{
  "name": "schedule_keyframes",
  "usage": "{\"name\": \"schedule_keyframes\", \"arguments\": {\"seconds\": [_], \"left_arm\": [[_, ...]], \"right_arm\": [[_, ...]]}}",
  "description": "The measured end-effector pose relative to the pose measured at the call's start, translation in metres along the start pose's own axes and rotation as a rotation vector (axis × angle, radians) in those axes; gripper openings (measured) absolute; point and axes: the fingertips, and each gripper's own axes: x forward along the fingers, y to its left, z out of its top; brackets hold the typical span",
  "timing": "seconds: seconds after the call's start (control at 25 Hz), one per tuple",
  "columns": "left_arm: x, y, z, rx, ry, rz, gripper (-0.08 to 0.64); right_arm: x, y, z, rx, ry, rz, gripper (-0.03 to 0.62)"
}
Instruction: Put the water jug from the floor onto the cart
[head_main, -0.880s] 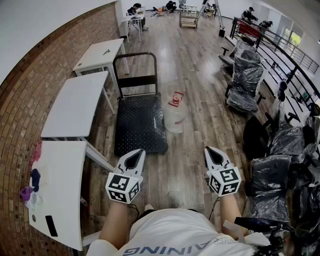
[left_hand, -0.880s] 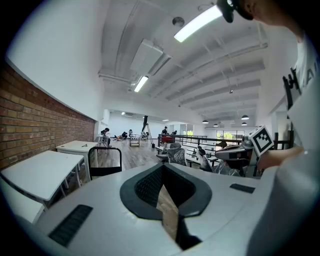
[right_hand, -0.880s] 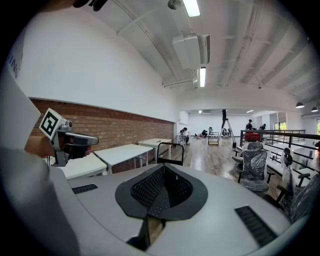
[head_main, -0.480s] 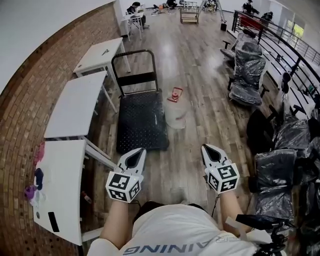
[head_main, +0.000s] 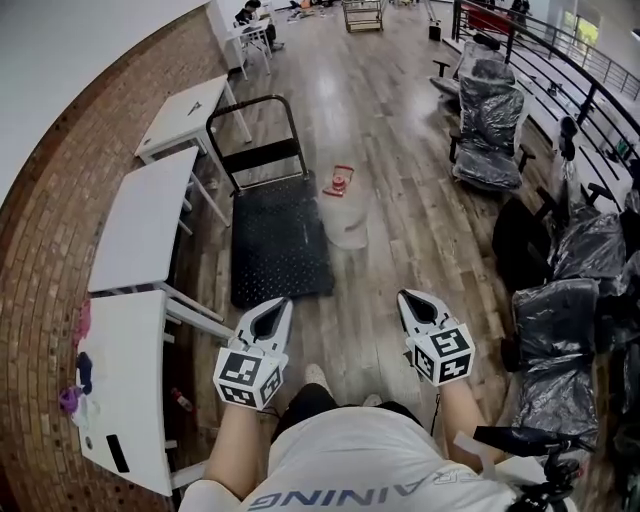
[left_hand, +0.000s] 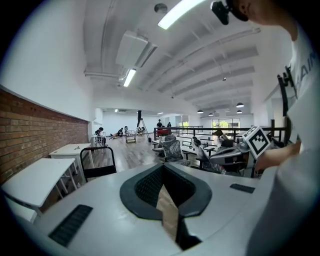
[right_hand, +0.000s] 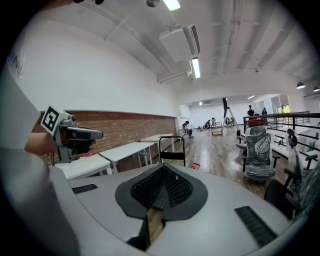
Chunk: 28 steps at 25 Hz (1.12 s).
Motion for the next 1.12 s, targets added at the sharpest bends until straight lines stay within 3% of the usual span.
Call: {"name": "schedule_keyframes", "arguments": {"seconds": [0.28,0.52,0.76,0.96,1.12], "left_arm": [[0.042,0.010,-0.011,-0.054,0.019,-0.057,0.002],[0.084,0.049,0.007,-0.081,-0.026,-0.082,0.002],[0.114,0.102,0.011,-0.108,-0.039,-0.084,0.002],[0.133,0.158,0.002,-0.169,-0.031,-0.066,0.002],[0.144,0.209,-0.002,-0.191,-0.030,-0.048,0.002]], "right_arm": [[0.013,-0.031,-0.008,0.004,0.047,-0.064,0.005],[0.047,-0.049,0.007,-0.008,0.051,-0.107,0.005],[0.101,-0.049,0.034,-0.049,0.056,-0.115,0.005],[0.155,-0.041,0.056,-0.151,0.092,-0.116,0.005],[0.199,-0.039,0.077,-0.153,0.082,-0.125,0.005]]}}
